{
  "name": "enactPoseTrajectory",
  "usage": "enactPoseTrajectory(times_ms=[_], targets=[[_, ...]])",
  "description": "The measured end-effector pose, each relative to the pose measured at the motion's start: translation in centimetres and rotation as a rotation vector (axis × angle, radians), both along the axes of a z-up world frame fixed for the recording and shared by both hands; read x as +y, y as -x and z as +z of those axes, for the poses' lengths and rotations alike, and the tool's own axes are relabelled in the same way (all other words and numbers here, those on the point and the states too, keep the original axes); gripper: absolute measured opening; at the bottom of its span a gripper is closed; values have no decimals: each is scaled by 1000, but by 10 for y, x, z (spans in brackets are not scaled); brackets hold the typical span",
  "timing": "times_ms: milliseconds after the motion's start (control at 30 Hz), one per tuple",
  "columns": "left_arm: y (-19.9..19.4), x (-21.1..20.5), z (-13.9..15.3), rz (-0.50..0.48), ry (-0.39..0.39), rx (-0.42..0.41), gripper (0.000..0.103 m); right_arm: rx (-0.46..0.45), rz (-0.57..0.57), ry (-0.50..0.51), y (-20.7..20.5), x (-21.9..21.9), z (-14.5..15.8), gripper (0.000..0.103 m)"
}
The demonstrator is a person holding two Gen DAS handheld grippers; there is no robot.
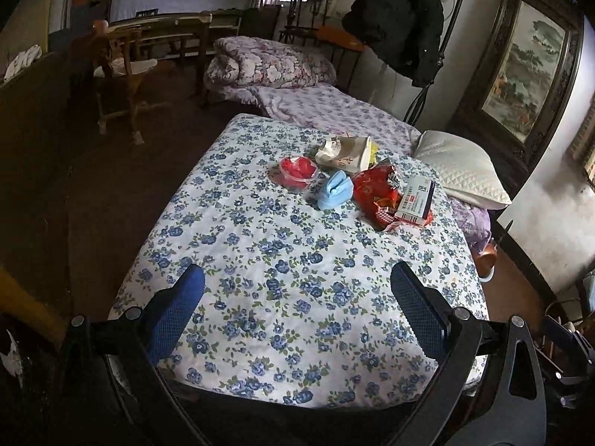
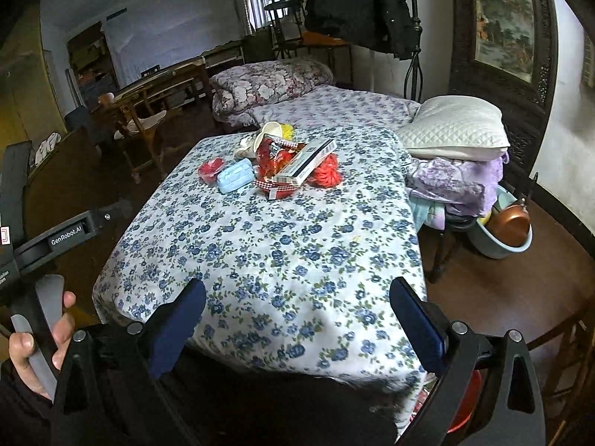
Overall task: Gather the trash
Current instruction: 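Move both tools back over the remaining trash on the bed, then grasp the white barcoded medicine box with the right tool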
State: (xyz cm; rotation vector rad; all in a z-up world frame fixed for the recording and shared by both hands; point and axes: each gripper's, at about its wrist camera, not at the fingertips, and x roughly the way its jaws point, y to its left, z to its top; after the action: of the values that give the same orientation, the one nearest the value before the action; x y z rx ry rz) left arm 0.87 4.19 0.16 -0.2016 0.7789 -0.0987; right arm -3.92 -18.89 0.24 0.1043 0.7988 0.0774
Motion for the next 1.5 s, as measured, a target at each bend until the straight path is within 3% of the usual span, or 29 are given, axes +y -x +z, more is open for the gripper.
enactPoseTrajectory(times_ms=[200, 367, 500, 633, 733, 800, 867, 933, 1100, 1300, 1500], targets=[[-42, -7, 14, 31, -22, -8, 96, 11, -15, -65, -20, 0, -8, 97], [-96, -18, 27, 97, -75, -45, 96, -37, -61, -58, -66, 12, -7, 97], [-110, -17, 16, 136, -144, -90, 96, -81, -133, -23, -113, 11, -2, 97], [-117, -13, -2, 140, -201, -55, 96, -140, -245, -17, -163, 1, 4, 97], [-118, -9, -6, 131, -221, -58, 96, -169, -292, -46, -176, -8, -1, 97], [-118, -8, -10, 118, -215, -43, 96, -141, -310, -15, -177, -13, -16, 97], [-121, -5, -10, 105, -183, -31, 96, -54, -297, -48, -181, -21, -29, 97], [-122, -4, -7, 98, -149, -30, 96, -30, -296, -64, -183, -29, -35, 97], [-119, -1, -2, 105, -78, -28, 96, -9, -291, -87, -184, -31, -39, 97], [-115, 5, -5, 119, -61, -13, 96, 3, -204, -101, -191, -6, -47, 97], [-114, 6, -5, 123, -35, -3, 96, 2, -215, -141, -201, -11, -52, 86]])
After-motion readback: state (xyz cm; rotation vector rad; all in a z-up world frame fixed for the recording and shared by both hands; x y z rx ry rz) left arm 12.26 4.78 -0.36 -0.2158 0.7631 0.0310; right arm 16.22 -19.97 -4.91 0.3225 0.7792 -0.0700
